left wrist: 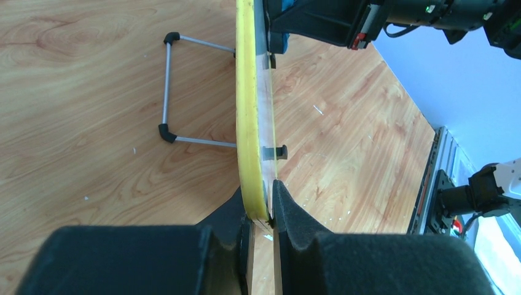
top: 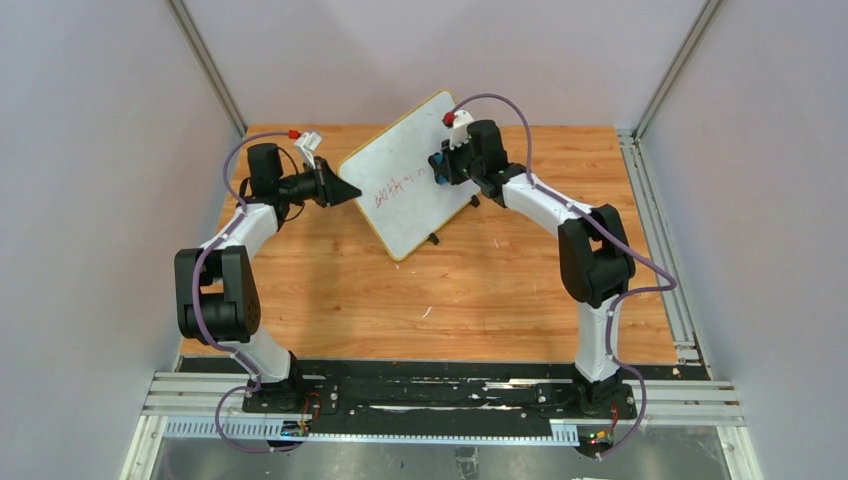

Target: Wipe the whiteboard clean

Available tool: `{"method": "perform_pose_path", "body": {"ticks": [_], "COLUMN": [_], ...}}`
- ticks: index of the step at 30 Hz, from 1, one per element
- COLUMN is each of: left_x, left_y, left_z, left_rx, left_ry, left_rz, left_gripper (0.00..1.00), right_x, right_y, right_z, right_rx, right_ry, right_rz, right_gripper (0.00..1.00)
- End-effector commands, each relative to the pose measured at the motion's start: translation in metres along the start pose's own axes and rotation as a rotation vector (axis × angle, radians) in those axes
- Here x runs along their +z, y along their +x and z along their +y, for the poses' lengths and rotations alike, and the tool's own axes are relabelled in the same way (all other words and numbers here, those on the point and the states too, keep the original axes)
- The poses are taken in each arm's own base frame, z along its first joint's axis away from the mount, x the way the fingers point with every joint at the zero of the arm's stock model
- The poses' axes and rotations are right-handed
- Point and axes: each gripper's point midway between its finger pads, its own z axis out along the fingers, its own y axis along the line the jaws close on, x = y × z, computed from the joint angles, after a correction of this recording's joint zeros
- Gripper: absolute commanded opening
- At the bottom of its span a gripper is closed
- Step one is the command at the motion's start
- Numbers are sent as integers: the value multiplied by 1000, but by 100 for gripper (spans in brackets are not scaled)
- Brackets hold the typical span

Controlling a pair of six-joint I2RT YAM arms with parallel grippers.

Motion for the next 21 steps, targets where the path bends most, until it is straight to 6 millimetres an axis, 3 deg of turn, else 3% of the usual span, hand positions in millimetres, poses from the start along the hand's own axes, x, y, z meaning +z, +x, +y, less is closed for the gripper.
{"method": "perform_pose_path", "body": {"ticks": [1, 10, 14, 18, 21], "left_x": [2, 2, 3, 3, 2], "left_y": [3, 4, 5, 6, 6], "left_z": [7, 8, 9, 9, 8], "left_rx": [74, 70, 66, 63, 63], "left_ry": [-37, -40, -40, -36, -34], "left_rz": [13, 17, 20, 21, 21], "left_gripper": [0, 0, 0, 0, 0], "right_x": [17, 16, 10, 12, 16], "right_y": [26, 31, 28, 29, 29], "right_z": [72, 129, 140, 118, 85], "right_rx": [-54, -85, -94, -105, -64], "right_ry": [-129, -220, -239, -180, -134], "right_rz": [41, 36, 21, 26, 29], "right_gripper": [1, 1, 1, 1, 0]}}
